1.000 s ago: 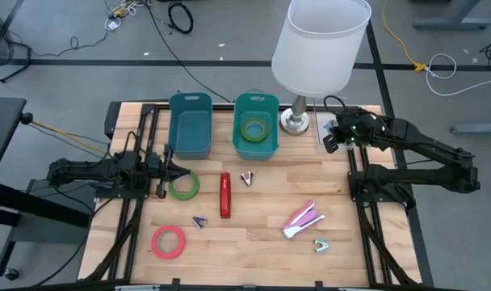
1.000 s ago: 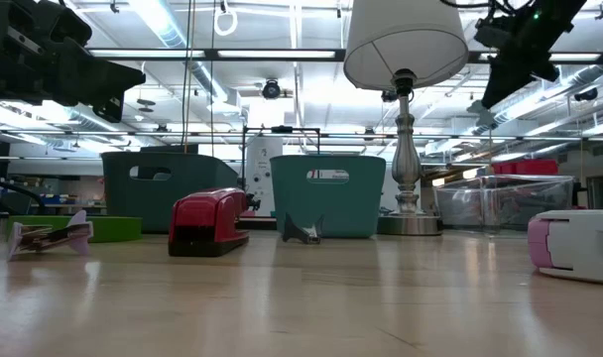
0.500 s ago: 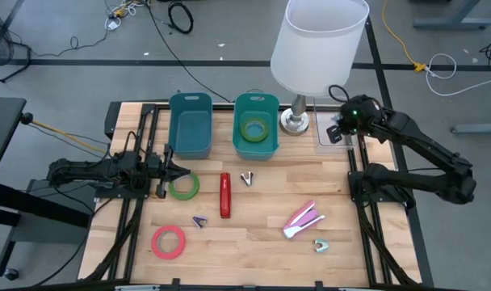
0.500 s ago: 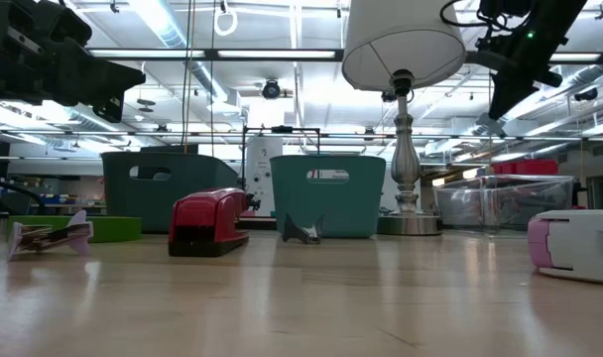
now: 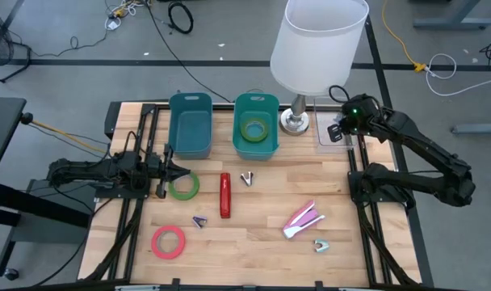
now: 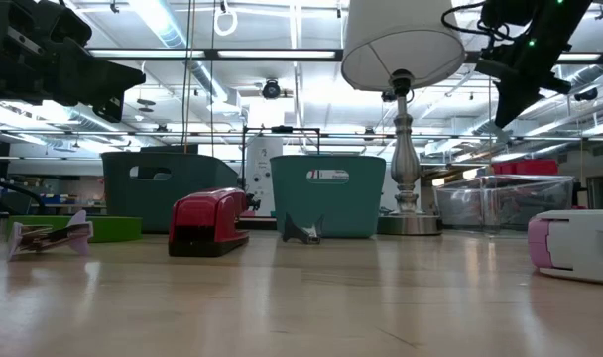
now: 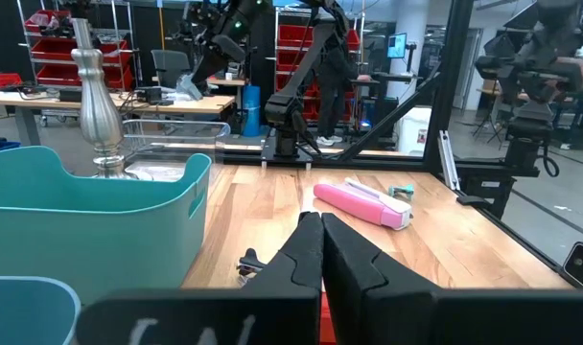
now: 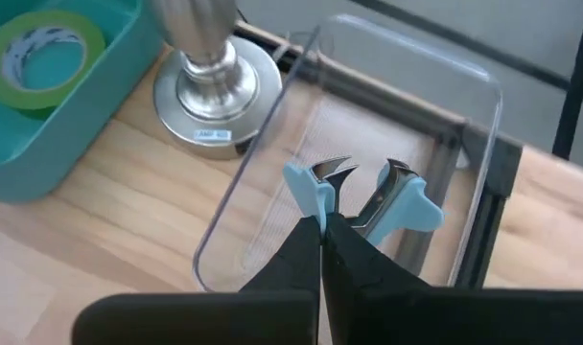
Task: Pick and place Stapler, Stapler remover, tape
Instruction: Put the blue staple remover into the transparent bin
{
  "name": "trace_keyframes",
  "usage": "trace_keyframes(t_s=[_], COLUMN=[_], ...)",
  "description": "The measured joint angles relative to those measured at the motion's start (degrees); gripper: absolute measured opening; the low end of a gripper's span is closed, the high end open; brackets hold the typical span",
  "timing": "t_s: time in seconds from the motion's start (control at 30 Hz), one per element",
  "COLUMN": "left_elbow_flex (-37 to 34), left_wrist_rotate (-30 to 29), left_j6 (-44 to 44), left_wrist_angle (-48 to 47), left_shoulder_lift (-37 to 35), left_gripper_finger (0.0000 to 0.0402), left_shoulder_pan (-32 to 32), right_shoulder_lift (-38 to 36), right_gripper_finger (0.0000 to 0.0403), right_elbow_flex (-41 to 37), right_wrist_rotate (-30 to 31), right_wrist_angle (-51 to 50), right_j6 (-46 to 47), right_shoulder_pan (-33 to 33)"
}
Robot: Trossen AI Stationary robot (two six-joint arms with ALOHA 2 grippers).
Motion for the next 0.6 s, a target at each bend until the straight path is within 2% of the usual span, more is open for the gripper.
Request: trace_keyframes(t_s=[0.27, 0.6], left_elbow_flex=[0.00, -0.02], left_wrist_rotate=[-0.02, -0.02], left_j6=[0.00, 0.00], left_wrist_angle=[0.00, 0.00], left_shoulder_lift=[0.00, 0.00], left_gripper_finger=[0.0003, 0.0003], left_shoulder_pan=[0.00, -0.02], right_shoulder_lift=[-5.06, -12.33], right_gripper_finger=[0.0000, 0.0000], right_elbow_flex=[-0.17, -0.17], right_wrist_rotate=[5.61, 7.44], right_wrist_angle=[0.01, -0.90], right_j6=[5.38, 5.72], right_shoulder_pan=[3.85, 6.34])
